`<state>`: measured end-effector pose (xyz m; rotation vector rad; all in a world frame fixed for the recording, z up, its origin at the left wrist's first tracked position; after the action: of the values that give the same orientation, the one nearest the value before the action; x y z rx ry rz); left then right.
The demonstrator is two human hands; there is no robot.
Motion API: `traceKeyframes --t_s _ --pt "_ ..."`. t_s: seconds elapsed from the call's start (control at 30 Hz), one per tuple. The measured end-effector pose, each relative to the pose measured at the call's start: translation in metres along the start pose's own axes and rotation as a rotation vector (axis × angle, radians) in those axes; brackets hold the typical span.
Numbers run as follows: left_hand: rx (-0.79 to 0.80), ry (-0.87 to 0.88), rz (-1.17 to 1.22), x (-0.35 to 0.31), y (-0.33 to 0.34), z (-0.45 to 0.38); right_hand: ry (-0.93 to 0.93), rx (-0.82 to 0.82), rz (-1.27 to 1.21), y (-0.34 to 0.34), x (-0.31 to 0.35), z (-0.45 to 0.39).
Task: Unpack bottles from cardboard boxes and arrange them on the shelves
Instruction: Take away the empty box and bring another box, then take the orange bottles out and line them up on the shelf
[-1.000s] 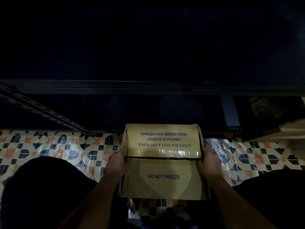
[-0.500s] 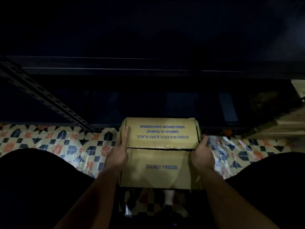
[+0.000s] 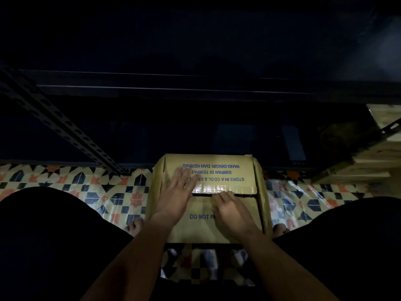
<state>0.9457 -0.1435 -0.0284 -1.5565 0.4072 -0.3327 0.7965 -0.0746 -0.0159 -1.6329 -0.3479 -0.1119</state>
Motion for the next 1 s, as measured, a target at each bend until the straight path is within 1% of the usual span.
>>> traceKeyframes --t_s 0.1,0.2,0.33,0.5,0.63,0.67,0.73,0.77,0.8,0.9,0.93,1.0 --pt "0.025 0.005 -0.027 0.002 0.012 -0.003 -0.039 0.071 0.073 0.012 0.001 0.005" --pt "0.069 0.027 -0.041 -0.001 0.013 -0.007 -0.030 0.134 0.068 0.018 0.002 0.007" --pt "0.088 0.047 -0.067 -0.001 0.011 -0.006 -0.038 0.077 0.058 0.013 -0.001 -0.001" --pt "0.084 0.089 -0.049 0.003 0.006 -0.005 -0.018 0.061 0.032 -0.005 -0.001 -0.006" --pt "0.054 0.138 0.043 0.006 -0.018 -0.005 -0.003 0.000 -0.026 -0.029 0.000 -0.012" --pt "-0.004 0.165 0.082 0.006 -0.029 -0.008 0.001 -0.035 -0.041 -0.035 -0.001 -0.016" --pt "-0.183 0.209 0.129 0.006 -0.057 -0.015 0.020 -0.133 -0.079 -0.052 -0.004 -0.023" --pt "-0.262 0.217 0.139 0.008 -0.067 -0.021 0.036 -0.153 -0.096 -0.059 -0.005 -0.026" --pt "-0.334 0.219 0.129 0.011 -0.076 -0.029 0.047 -0.124 -0.115 -0.063 -0.006 -0.029" --pt "-0.457 0.187 0.015 0.016 -0.102 -0.060 0.030 0.098 -0.198 -0.067 -0.004 -0.031" --pt "-0.463 0.151 -0.036 0.017 -0.109 -0.070 0.010 0.146 -0.231 -0.072 -0.002 -0.031" --pt "-0.417 0.050 -0.087 0.018 -0.111 -0.090 -0.013 0.192 -0.267 -0.083 0.001 -0.027"
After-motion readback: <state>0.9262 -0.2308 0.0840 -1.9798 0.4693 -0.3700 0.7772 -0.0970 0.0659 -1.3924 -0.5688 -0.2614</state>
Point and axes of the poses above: each hand's wrist, its own z-axis away from the middle knuckle, its own y-axis out of the palm, x = y × z, the point moved 7 cm from there along -z, towards the middle knuckle, and after that the axes turned 12 degrees about -x, right-handed, at the moved point
